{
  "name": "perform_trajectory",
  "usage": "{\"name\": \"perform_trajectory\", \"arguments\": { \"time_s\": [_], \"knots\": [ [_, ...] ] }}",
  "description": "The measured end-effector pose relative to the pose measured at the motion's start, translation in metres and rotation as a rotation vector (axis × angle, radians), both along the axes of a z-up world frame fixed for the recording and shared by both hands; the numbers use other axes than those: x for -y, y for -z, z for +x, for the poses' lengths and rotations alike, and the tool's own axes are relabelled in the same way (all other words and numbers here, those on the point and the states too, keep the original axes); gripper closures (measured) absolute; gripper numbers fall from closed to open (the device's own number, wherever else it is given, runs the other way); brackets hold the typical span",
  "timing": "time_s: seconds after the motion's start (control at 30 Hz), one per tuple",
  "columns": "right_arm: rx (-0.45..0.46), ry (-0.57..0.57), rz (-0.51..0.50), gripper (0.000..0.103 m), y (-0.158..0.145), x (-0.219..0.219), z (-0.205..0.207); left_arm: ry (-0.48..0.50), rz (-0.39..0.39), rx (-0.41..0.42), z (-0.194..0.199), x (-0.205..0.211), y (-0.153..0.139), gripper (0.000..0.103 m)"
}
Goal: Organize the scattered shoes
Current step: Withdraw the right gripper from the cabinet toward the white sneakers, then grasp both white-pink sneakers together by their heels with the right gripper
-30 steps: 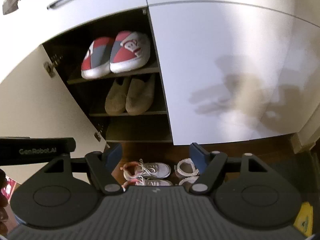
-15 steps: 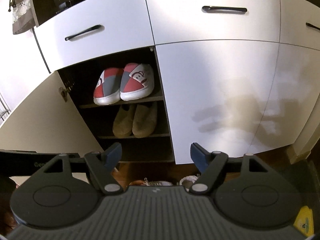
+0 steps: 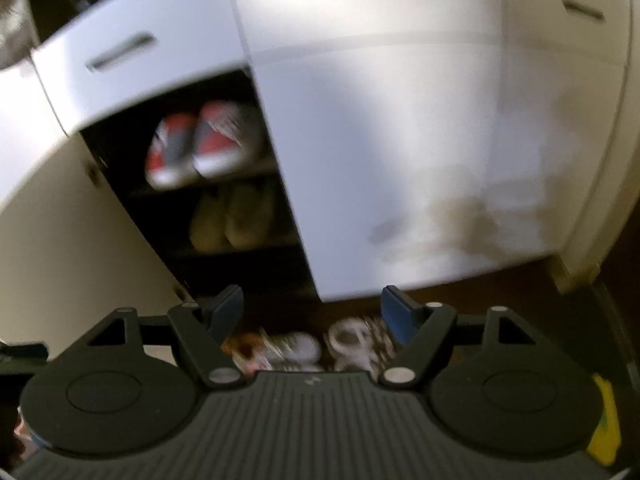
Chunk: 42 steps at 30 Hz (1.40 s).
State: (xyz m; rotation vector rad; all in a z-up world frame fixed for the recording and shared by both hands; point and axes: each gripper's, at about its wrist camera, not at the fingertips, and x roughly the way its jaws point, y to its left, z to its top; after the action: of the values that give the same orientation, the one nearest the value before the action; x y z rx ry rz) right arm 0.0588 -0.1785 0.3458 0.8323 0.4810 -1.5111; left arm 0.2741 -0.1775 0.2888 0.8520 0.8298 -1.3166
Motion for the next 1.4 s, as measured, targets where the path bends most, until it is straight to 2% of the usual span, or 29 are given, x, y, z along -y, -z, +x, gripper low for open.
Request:
{"name": "perform_trajectory", "arguments": {
  "time_s": [0.1,0.2,0.27,0.3,0.4,0.47,0.53,0.57,0.67,0.77,0.8,0.9,0.97,1.0,1.03,1.2,1.33,1.4],
  "knots": [
    [0.007,-0.012,0.148,0.030,0.034,0.000,-0.024,0.020,0.104,0.000,-0.018,-0.015,0.039,0.008],
    [-0.010,-0.054,0.265,0.030,0.065,0.002,-0.044,0.039,0.146,0.028,-0.036,-0.018,0.058,0.008],
    [-0.043,-0.129,0.325,0.030,0.086,0.008,-0.056,0.035,0.162,0.047,-0.046,-0.016,0.066,0.008],
    [-0.048,-0.142,0.329,0.030,0.088,0.010,-0.057,0.025,0.163,0.055,-0.051,-0.013,0.070,0.008],
    [-0.093,-0.282,0.355,0.030,0.107,0.031,-0.066,-0.029,0.165,0.075,-0.070,0.000,0.087,0.008],
    [-0.153,-0.457,0.343,0.030,0.128,0.054,-0.064,-0.095,0.177,0.069,-0.079,0.011,0.105,0.008],
    [-0.204,-0.562,0.327,0.030,0.140,0.069,-0.057,-0.154,0.174,0.049,-0.078,0.019,0.118,0.008],
    [-0.251,-0.667,0.305,0.030,0.153,0.085,-0.049,-0.184,0.172,0.038,-0.077,0.023,0.125,0.008],
    [-0.287,-0.816,0.266,0.030,0.172,0.115,-0.028,-0.263,0.168,0.012,-0.074,0.033,0.145,0.008],
    [-0.322,-1.009,0.206,0.030,0.208,0.152,0.006,-0.286,0.163,0.022,-0.064,0.043,0.172,0.008],
    [-0.326,-1.026,0.201,0.030,0.213,0.153,0.013,-0.289,0.160,0.029,-0.061,0.047,0.182,0.008],
    [-0.360,-1.172,0.169,0.032,0.257,0.180,0.050,-0.297,0.164,0.043,-0.045,0.062,0.223,0.008],
    [-0.386,-1.276,0.168,0.034,0.297,0.200,0.078,-0.305,0.173,0.044,-0.036,0.072,0.249,0.009],
    [-0.396,-1.300,0.168,0.034,0.311,0.206,0.089,-0.309,0.178,0.046,-0.031,0.077,0.262,0.009],
    [-0.409,-1.353,0.179,0.035,0.342,0.219,0.110,-0.313,0.183,0.049,-0.026,0.082,0.274,0.009],
    [-0.490,-1.501,0.206,0.040,0.413,0.244,0.173,-0.333,0.228,0.030,0.000,0.097,0.332,0.009],
    [-0.528,-1.607,0.185,0.045,0.460,0.264,0.235,-0.341,0.263,0.002,0.007,0.098,0.355,0.009],
    [-0.551,-1.635,0.201,0.045,0.473,0.270,0.248,-0.342,0.276,-0.018,0.009,0.099,0.361,0.009]
  ]
}}
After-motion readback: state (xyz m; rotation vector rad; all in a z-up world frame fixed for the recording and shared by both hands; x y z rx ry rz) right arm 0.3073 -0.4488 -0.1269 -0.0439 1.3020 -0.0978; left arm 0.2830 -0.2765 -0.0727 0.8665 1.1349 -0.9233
